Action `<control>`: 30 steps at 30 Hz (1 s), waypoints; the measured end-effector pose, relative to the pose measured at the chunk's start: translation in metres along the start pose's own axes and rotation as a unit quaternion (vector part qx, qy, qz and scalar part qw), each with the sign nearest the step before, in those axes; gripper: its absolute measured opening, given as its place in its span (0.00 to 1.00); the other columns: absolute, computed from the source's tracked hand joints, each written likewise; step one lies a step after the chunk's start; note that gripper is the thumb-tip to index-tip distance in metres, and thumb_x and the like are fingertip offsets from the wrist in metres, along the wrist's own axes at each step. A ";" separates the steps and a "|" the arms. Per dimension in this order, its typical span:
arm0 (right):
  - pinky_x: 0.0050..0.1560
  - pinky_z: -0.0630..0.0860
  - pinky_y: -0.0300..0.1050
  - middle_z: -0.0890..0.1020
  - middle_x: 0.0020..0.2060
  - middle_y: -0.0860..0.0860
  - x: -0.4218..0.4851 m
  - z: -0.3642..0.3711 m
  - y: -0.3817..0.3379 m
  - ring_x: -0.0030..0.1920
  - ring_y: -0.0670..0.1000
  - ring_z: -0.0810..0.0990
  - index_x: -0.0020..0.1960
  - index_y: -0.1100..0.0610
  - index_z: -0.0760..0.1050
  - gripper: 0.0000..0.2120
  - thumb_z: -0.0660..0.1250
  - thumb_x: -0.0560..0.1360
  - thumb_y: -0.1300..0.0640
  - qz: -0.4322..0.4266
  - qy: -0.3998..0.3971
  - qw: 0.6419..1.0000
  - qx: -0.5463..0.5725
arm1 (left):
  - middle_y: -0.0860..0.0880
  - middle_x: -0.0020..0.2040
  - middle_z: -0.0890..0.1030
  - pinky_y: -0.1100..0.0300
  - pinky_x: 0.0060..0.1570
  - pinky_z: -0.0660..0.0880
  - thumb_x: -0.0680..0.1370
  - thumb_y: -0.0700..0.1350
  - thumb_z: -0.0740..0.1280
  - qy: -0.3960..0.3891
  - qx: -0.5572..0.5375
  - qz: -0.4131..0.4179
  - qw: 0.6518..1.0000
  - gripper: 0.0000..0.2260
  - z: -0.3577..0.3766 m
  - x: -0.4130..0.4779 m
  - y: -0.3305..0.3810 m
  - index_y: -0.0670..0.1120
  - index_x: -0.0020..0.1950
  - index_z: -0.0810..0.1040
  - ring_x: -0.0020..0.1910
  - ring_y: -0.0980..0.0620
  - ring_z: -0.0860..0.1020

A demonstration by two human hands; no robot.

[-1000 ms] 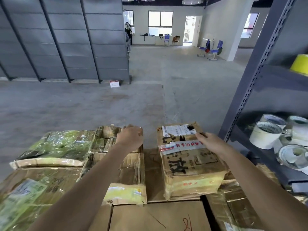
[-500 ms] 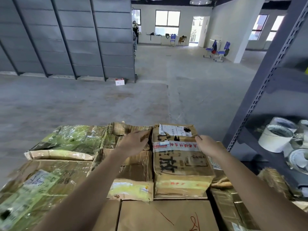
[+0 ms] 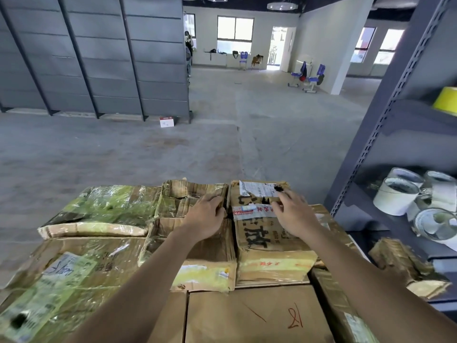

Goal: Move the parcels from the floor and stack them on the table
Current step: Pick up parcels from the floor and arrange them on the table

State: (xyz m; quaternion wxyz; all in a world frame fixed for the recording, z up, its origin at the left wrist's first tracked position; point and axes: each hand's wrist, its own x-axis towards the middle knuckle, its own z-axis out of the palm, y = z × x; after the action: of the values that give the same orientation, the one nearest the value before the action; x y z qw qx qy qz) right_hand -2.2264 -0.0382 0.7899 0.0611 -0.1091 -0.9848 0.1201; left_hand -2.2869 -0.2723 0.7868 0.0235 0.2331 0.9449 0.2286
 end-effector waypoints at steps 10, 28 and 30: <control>0.68 0.66 0.51 0.68 0.71 0.51 -0.041 -0.010 -0.045 0.71 0.53 0.65 0.73 0.54 0.66 0.21 0.53 0.83 0.48 -0.023 0.041 0.999 -0.001 | 0.46 0.70 0.67 0.53 0.61 0.71 0.81 0.48 0.56 0.020 -0.010 0.049 0.999 0.19 -0.020 -0.017 0.001 0.48 0.72 0.66 0.64 0.48 0.72; 0.55 0.70 0.45 0.69 0.71 0.51 -0.187 -0.010 -0.148 0.64 0.53 0.74 0.75 0.50 0.63 0.22 0.57 0.82 0.48 -0.274 -0.024 0.938 0.212 | 0.46 0.63 0.77 0.58 0.54 0.73 0.80 0.42 0.59 0.213 -0.059 -0.185 0.958 0.16 -0.049 -0.256 0.038 0.46 0.67 0.74 0.58 0.46 0.76; 0.58 0.69 0.44 0.71 0.70 0.53 -0.216 -0.001 -0.166 0.66 0.53 0.73 0.74 0.52 0.64 0.22 0.58 0.81 0.49 -0.305 -0.055 0.916 0.254 | 0.45 0.64 0.76 0.56 0.62 0.69 0.79 0.41 0.60 0.240 -0.047 -0.207 0.947 0.15 -0.046 -0.298 0.038 0.45 0.65 0.76 0.66 0.45 0.72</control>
State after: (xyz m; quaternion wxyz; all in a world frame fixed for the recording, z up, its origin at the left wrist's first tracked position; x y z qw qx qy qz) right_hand -2.0501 -0.2455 0.8117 0.0663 0.2222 -0.9084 0.3478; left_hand -2.0121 -0.3968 0.8260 -0.1466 -0.0313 0.9381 0.3122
